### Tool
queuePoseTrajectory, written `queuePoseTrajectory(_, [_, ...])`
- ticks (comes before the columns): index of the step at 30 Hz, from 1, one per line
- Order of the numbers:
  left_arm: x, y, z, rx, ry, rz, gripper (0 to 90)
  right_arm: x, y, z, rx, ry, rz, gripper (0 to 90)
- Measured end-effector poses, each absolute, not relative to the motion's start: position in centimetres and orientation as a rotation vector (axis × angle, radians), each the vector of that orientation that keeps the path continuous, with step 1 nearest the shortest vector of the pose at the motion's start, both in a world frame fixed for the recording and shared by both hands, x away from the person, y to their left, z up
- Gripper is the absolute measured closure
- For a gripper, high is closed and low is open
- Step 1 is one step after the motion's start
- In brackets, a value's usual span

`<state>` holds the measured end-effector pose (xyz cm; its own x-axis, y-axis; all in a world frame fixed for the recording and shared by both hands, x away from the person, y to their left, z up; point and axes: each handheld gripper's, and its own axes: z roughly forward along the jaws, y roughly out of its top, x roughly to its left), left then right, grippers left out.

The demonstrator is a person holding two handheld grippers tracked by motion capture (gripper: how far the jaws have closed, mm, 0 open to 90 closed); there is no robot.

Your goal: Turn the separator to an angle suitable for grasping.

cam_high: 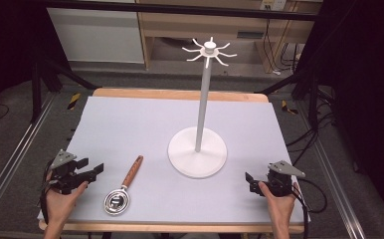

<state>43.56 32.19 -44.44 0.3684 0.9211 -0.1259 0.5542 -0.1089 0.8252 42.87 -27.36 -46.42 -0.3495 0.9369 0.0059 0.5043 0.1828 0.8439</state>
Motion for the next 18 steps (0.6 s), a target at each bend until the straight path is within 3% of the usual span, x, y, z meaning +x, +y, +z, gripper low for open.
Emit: queuePoseTrajectory(18, [42.8, 30.0, -42.3, 1.823, 1.224, 0.515, 37.9, 42.7, -27.4, -46.4, 1.355, 1.969, 1.055, 5.8])
